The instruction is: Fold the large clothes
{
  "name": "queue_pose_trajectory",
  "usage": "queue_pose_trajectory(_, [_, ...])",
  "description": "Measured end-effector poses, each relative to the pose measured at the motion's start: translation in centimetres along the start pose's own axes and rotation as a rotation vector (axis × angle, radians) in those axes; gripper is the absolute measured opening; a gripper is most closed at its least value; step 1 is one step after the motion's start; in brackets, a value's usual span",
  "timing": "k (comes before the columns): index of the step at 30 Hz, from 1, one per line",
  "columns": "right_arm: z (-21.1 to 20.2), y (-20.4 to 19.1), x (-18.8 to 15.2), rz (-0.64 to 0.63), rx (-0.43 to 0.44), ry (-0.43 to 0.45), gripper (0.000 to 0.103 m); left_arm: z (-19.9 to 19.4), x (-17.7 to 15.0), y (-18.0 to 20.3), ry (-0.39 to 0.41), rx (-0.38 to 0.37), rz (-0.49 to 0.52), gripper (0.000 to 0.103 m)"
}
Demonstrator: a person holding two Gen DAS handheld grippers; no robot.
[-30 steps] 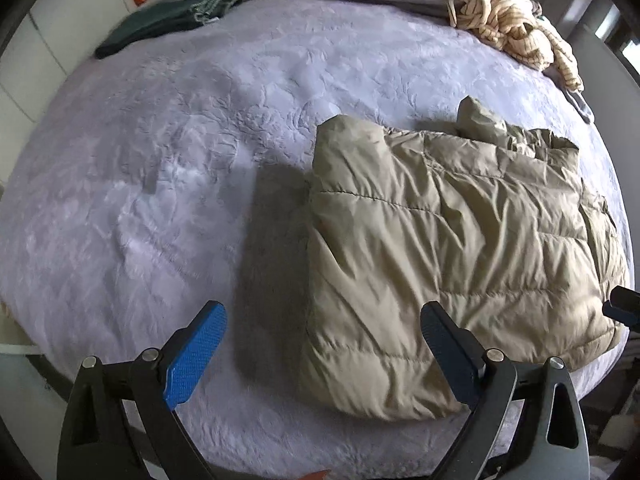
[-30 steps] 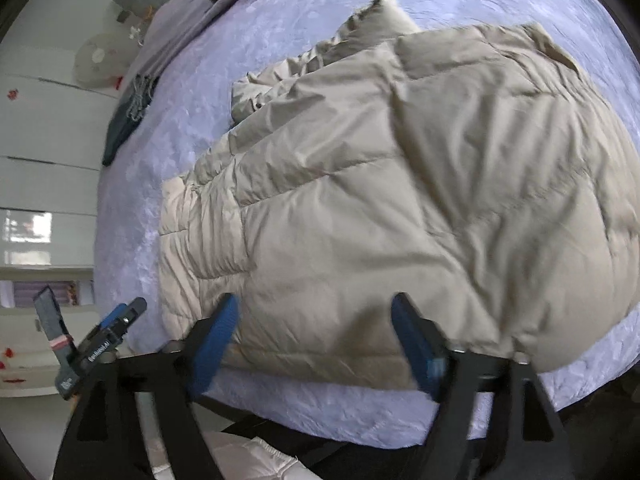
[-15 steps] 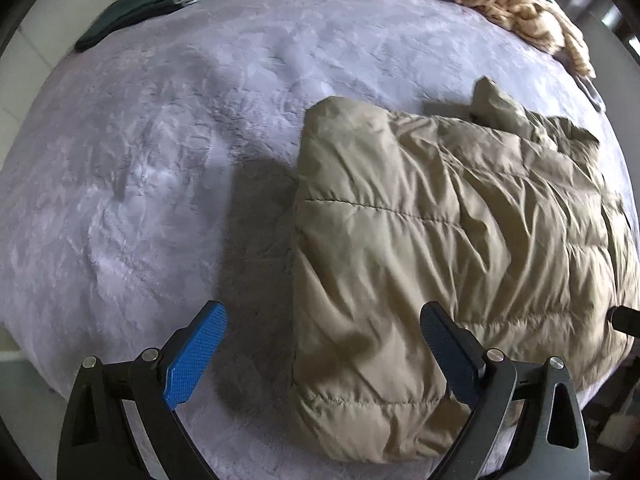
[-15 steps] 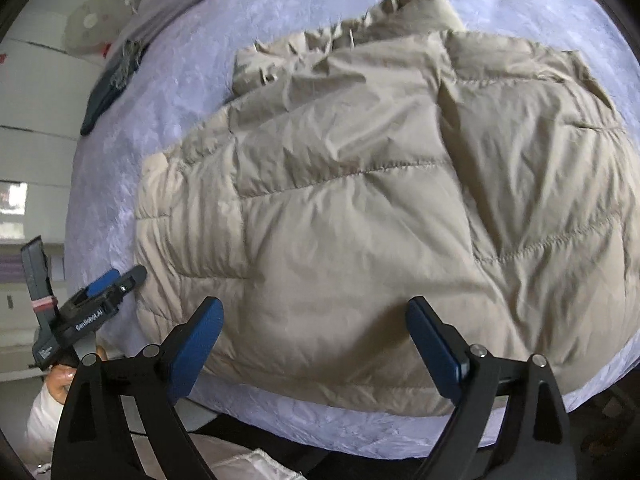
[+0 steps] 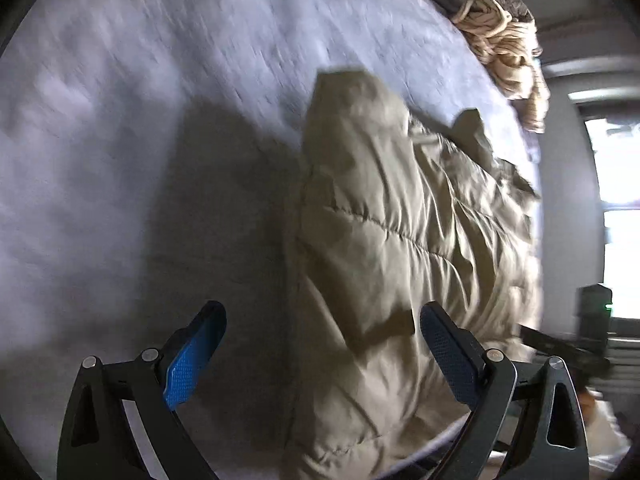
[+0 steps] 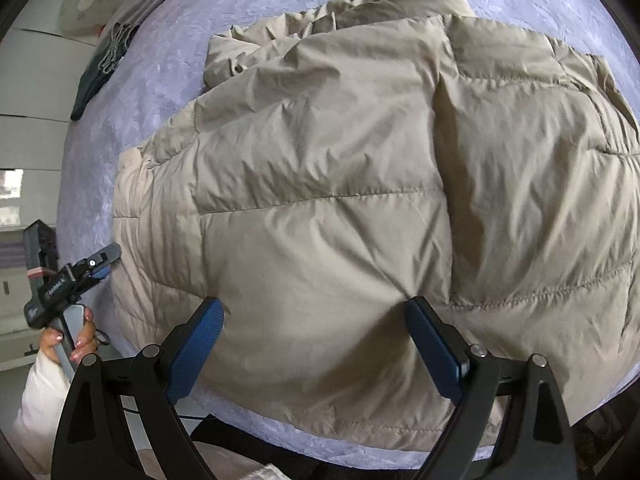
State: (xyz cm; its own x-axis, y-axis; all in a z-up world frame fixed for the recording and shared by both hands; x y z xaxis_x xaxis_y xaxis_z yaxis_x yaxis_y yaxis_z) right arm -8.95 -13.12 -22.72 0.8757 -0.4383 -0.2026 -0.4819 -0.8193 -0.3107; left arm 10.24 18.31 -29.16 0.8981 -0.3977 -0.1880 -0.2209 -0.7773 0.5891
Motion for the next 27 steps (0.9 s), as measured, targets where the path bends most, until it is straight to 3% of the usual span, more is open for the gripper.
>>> queue_pose_trajectory(3, [0.1,0.1,0.0,0.004,0.0,0.002,0.094,2.6,0.2,0.9,-0.084,-0.049,0.056,0.098])
queue_pose_trajectory(6, [0.4,0.2,0.1,0.002,-0.014,-0.004,0.094,5.1,1.2,2.1,-0.154,-0.03,0.124,0.099])
queue_pose_trajectory(10, [0.8,-0.7,0.0,-0.011,-0.046,-0.011,0.094,5.9,1.9,3.2,-0.167,-0.04,0.165,0.097])
queue_pose_trajectory(11, [0.7,-0.8,0.0,-0.013,-0.049,-0.012,0.094,5.9,1.8,3.5,-0.164,-0.033,0.181,0.091])
queue_pose_trajectory(13, [0.4,-1.0,-0.1,-0.014,-0.04,-0.011,0.094,5.9,1.4,4.7,-0.162,-0.054,0.224,0.041])
queue_pose_trajectory(15, [-0.2,-1.4,-0.3,-0.017,-0.025,-0.002,0.094,4.9,0.7,6.1,-0.138,-0.069,0.249,0.027])
queue_pose_trajectory(19, [-1.7,-1.3,-0.3,-0.023,-0.038,0.06,0.092,2.6,-0.4,8.2,-0.101,-0.088,0.259,0.024])
queue_pose_trajectory(21, [-2.8,-0.9,0.2,-0.016,-0.048,0.138,0.065,1.2,-1.0,9.6,-0.087,-0.1,0.256,0.024])
queue_pose_trajectory(22, [-2.9,-0.6,0.3,-0.005,-0.05,0.151,0.026,0.7,-1.4,10.0,-0.084,-0.101,0.258,0.024])
queue_pose_trajectory(23, [-2.7,-0.2,0.6,0.019,-0.043,0.159,0.009,0.1,-1.8,10.9,-0.08,-0.097,0.263,0.024])
queue_pose_trajectory(27, [-1.1,1.0,2.7,0.043,0.022,0.184,0.008,-2.2,-3.2,16.1,-0.063,-0.052,0.307,0.024])
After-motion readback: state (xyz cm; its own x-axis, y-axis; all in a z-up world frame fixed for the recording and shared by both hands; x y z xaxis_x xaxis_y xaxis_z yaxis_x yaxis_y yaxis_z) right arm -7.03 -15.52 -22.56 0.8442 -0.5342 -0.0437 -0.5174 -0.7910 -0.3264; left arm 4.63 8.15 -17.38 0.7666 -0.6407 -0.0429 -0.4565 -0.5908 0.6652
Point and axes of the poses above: each gripper's, at about its wrist camera, not at the fingertips, and z roughly the way its jaws point, y to its right, x to its top, the point moved 8 cm from there along z, roughly the way its jaws point, and after that the axes turned 11 degrees about -y, right-handed, at the moved point
